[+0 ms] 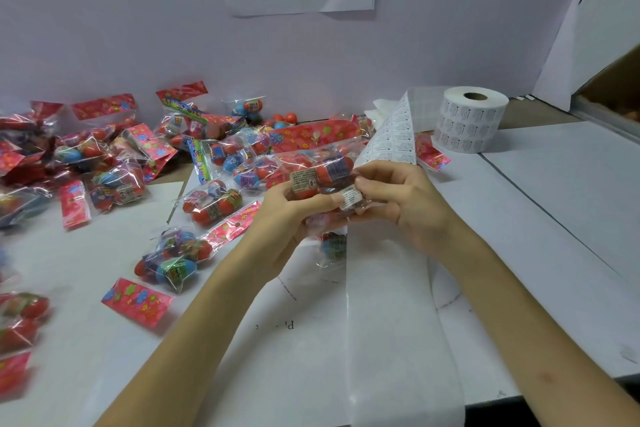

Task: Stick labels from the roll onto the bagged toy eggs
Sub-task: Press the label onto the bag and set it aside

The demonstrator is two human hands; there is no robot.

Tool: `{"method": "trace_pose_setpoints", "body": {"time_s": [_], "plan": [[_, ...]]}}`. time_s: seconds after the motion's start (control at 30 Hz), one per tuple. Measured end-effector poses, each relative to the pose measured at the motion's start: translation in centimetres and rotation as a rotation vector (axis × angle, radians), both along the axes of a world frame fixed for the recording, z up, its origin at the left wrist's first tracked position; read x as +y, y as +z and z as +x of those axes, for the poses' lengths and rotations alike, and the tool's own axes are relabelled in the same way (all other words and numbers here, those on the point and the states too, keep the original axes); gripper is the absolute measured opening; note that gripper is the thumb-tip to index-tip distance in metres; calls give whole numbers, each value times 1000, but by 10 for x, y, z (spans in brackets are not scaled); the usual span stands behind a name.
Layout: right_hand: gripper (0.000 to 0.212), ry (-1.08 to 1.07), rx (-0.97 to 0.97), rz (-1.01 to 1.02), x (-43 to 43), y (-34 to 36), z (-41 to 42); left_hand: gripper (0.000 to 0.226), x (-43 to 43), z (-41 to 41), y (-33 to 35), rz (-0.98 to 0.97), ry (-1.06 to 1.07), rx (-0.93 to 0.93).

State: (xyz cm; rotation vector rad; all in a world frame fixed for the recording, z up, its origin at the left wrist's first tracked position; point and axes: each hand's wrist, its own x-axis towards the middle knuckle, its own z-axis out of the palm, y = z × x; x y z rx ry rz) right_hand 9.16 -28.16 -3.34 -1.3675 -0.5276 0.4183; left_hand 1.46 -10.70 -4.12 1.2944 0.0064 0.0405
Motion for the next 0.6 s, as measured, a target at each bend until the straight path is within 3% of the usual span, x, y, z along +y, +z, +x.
{"method": "trace_pose_setpoints", "body": {"time_s": [0.13,0.27,0.4,0.6], "plan": [[10,-98,-96,-114,-2,-3,2,55,-1,2,0,-3,-11,34],[36,-125,-209,-123,-1,-4,2,49,-2,0,-1,120,-89,49],[10,-203,-211,-72,3,-8,2,48,-7,-1,-3,290,-93,78],[7,-198,-251,-89,2,-7,3,43,-8,-2,0,286,-104,88]]}}
